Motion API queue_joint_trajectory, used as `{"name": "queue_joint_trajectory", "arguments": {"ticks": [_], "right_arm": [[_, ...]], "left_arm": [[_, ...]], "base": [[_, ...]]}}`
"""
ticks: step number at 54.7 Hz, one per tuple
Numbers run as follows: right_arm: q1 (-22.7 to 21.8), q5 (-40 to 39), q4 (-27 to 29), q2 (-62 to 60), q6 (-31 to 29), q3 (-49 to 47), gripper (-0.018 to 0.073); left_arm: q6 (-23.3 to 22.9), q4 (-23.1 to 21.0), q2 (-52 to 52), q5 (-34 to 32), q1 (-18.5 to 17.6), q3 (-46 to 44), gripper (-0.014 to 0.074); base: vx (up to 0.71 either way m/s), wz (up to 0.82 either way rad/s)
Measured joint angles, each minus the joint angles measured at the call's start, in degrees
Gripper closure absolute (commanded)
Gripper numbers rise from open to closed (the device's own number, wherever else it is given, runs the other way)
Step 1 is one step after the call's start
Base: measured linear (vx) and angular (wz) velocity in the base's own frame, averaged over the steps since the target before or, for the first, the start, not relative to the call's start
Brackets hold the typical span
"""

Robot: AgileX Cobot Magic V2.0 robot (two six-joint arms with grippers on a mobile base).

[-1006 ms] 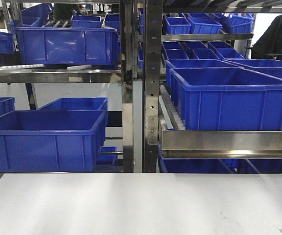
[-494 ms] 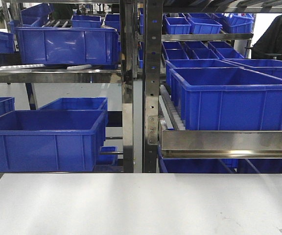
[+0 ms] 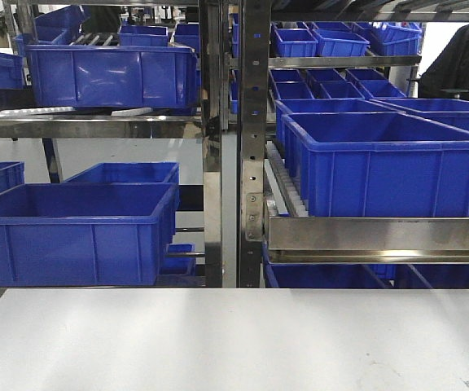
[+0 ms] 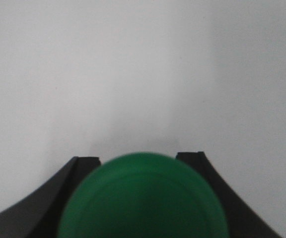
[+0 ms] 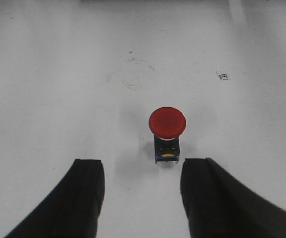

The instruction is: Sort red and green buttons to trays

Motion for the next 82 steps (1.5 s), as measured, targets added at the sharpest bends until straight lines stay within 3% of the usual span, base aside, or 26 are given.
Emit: {"name": "queue_joint_trajectory", "arguments": {"ticks": [16, 28, 41, 49, 62, 82], "right_arm": [[0.0, 0.74, 0.64, 0.0, 0.15, -0.18, 0.014], [0.0, 12.65, 0.16, 2.26, 3.89, -7.01, 0.014], [-3.02, 24.33, -8.05, 14.77, 13.18, -21.06, 0.0138], [-4.31, 24.98, -8.83, 23.6, 10.39, -25.97, 0.0138], [-4.31, 21.72, -3.98, 35.21, 1.01, -30.01, 0.0138], [-4.31, 16.65, -3.04, 45.49, -0.22, -30.12, 0.0092]], "left_arm": [[-0.12, 0.06, -1.06, 3.3, 0.0, -0.37, 0.0606], [-0.12, 0.06, -7.85, 11.83, 0.0, 0.02, 0.0603], [-0.12, 0.06, -21.12, 12.69, 0.0, 0.02, 0.0602], [-0.12, 0.06, -27.22, 12.7, 0.0, 0.13, 0.0602], [-0.12, 0.06, -30.74, 12.74, 0.0, 0.13, 0.0602], [-0.12, 0.06, -30.74, 14.69, 0.0, 0.13, 0.0602]], "base": [[0.0, 0.0], [0.0, 0.0], [0.0, 0.0], [0.0, 0.0], [0.0, 0.0], [0.0, 0.0]]}}
